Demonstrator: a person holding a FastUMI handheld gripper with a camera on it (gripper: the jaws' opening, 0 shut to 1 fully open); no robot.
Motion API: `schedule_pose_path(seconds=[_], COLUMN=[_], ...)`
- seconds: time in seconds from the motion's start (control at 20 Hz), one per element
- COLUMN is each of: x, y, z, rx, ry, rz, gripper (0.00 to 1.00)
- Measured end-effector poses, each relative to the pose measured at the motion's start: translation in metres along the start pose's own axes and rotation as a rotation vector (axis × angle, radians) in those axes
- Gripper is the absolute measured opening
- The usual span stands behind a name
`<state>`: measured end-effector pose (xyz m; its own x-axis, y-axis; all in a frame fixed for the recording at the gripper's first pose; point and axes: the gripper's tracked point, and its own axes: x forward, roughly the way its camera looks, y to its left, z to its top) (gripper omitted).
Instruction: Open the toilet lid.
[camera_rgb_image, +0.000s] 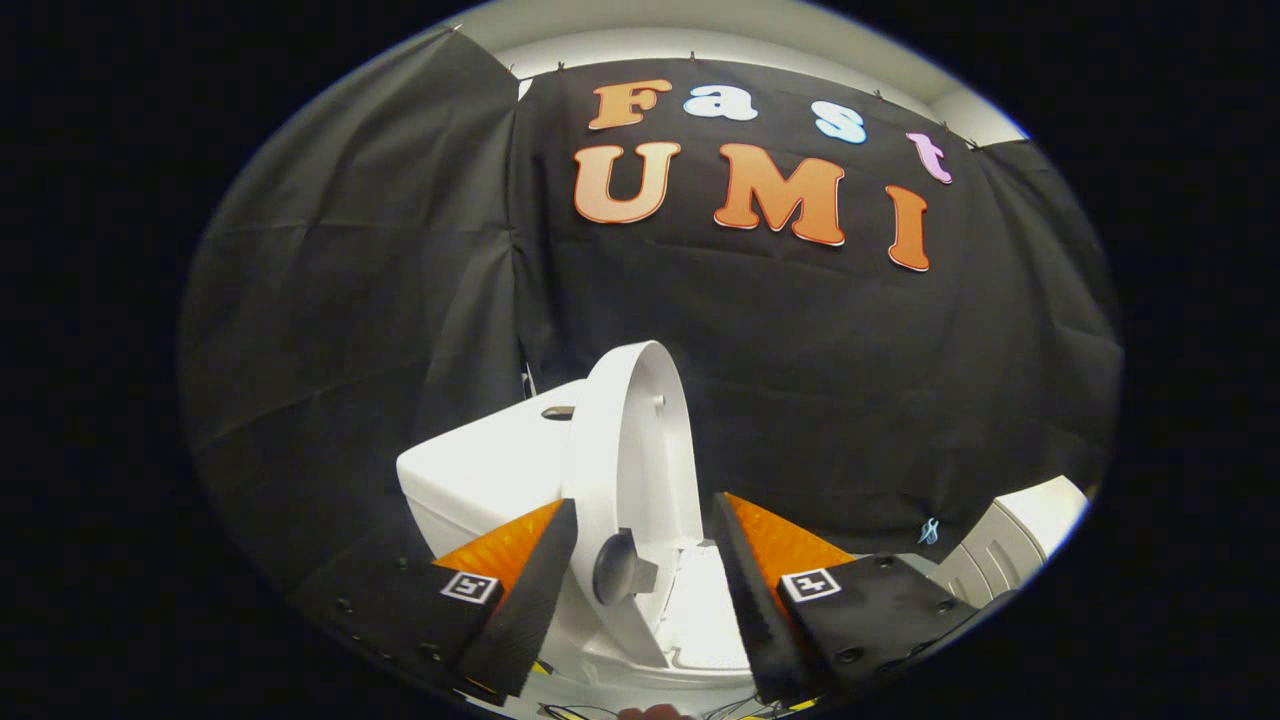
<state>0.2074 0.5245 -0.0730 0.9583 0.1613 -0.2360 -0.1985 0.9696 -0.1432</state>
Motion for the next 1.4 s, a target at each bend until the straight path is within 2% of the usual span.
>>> schedule_pose_path(seconds=[0.05, 0.2, 0.5, 0.65, 0.85, 1.25, 1.4], x=[-0.003, -0.008, -0.022, -0.049, -0.079, -0.135, -0.161], y=[-0.009, -0.040, -0.164, -0.226, -0.290, -0.361, -0.400], z=[0.004, 0.023, 0.051, 0.065, 0.070, 0.053, 0.041], rx=[0.024, 0.085, 0.104, 0.116, 0.065, 0.063, 0.062], ry=[-0.008, -0.056, -0.141, -0.177, -0.177, -0.127, -0.121], rz=[0.002, 0.032, -0.042, -0.100, -0.164, -0.132, -0.168], gripper=[0.90, 0.92, 0.93, 0.93, 0.92, 0.92, 0.92])
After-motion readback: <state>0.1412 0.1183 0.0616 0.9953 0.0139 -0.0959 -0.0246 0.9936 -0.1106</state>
